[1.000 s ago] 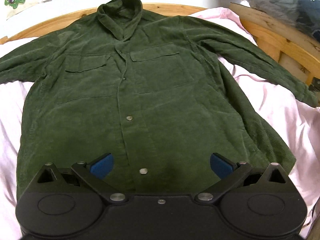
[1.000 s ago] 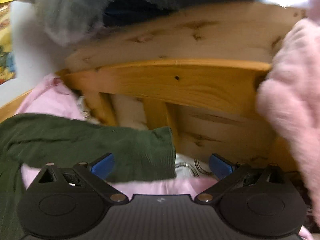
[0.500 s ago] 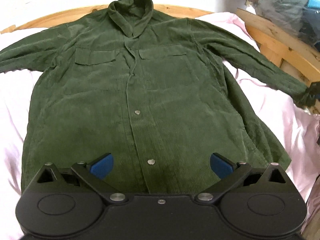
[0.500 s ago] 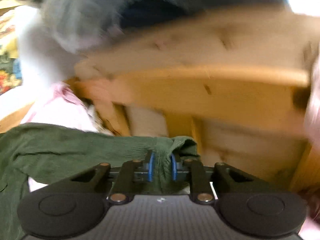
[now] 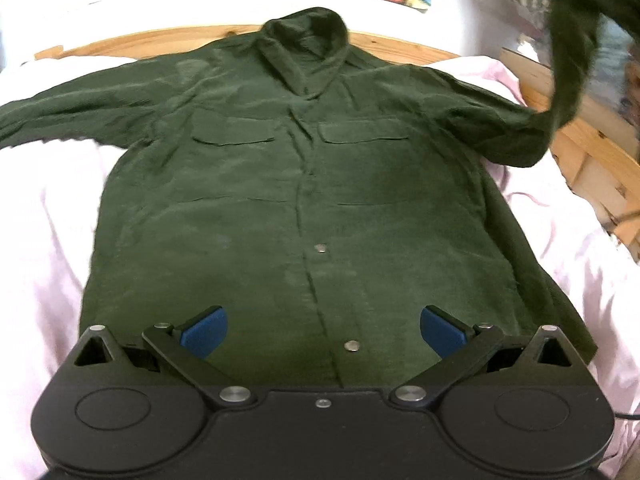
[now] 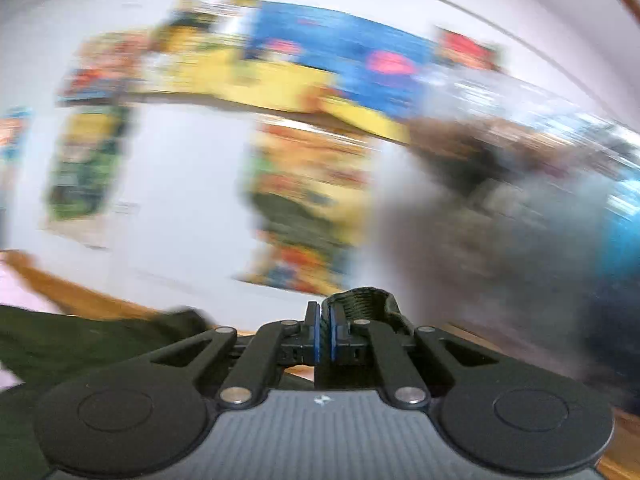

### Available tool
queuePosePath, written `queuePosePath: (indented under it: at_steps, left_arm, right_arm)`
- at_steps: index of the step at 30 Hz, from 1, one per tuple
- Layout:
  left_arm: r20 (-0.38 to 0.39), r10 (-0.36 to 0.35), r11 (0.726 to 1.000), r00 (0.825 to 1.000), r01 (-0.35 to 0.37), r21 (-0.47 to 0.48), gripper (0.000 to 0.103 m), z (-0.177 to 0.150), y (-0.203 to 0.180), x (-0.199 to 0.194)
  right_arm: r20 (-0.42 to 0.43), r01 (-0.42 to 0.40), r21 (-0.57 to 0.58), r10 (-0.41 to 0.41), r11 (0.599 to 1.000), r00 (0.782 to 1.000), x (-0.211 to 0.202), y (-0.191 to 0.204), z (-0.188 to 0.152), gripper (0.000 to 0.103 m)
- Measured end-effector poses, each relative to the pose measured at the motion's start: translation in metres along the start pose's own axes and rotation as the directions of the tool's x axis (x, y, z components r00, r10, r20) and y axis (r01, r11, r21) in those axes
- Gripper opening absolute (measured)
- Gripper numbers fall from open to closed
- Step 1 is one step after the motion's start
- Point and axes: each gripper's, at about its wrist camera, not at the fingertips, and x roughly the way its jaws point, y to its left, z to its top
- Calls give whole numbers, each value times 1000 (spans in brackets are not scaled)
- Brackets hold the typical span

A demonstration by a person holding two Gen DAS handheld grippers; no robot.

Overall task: Fold large clothes
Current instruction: 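Grasp the sleeve cuff nearest the right gripper and lift it, then fold the held sleeve across the shirt front and release it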

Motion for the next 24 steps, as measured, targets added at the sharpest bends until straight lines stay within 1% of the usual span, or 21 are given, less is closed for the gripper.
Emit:
queuePosePath:
  at_steps: [2,4,6,9,11,14,15,16,17,18,19,20,21,22,23,24]
  left_arm:
    - [-5,18,1000,1000,-18,-8,102,-1,7,-1]
    - [-8,38,999,999,-38,-4,102,-1,14,-2]
    - [-8,56,998,998,-56,4,102,-2,22,-3]
    - [-8,78,997,997,-78,18,102,-2,34,-5]
    - [-14,89,996,996,-89,20,102,-1,44,-4]
    - [-32,90,996,995,-90,-11,102,6,60,3]
    - [-39,86,996,996,-87,-25,102,9,65,6]
    - [-45,82,996,996,-84,-36,102,12,69,9]
    - [-46,79,996,996,-81,-46,102,15,74,12]
    - [-40,76,995,996,-78,-55,102,18,78,16]
    - [-30,75,995,997,-77,-63,102,22,81,22]
    - [-19,77,994,997,-78,-70,102,27,84,27]
    - [-2,84,994,996,-84,-71,102,32,86,34]
    - [14,93,993,996,-92,-68,102,35,88,41]
    - [30,105,993,994,-102,-63,102,40,89,49]
    - [45,113,992,993,-110,-58,102,45,90,57]
  right_arm:
    - [24,-117,-50,118,992,993,13,44,6,6]
    - [23,-238,-103,241,966,970,26,83,5,6]
    - [-2,-353,-126,355,927,935,40,117,0,6]
    - [-63,-482,-173,479,859,875,55,165,-10,6]
    - [-108,-546,-210,536,811,837,65,193,-23,6]
    - [-171,-628,-222,604,746,779,69,224,-45,8]
    - [-191,-653,-220,625,724,757,74,232,-52,26]
    - [-207,-672,-208,640,710,740,78,234,-58,39]
    - [-216,-691,-185,657,699,722,80,234,-63,59]
    - [-220,-711,-153,678,686,702,82,228,-69,67]
    - [-225,-722,-127,689,680,689,84,223,-73,69]
    - [-229,-726,-109,694,679,683,86,212,-77,73]
    - [-227,-718,-98,687,689,690,88,200,-81,81]
    - [-224,-702,-94,672,706,706,89,185,-83,84]
    - [-217,-669,-96,641,737,736,92,167,-86,91]
    - [-206,-631,-99,604,770,770,95,149,-87,93]
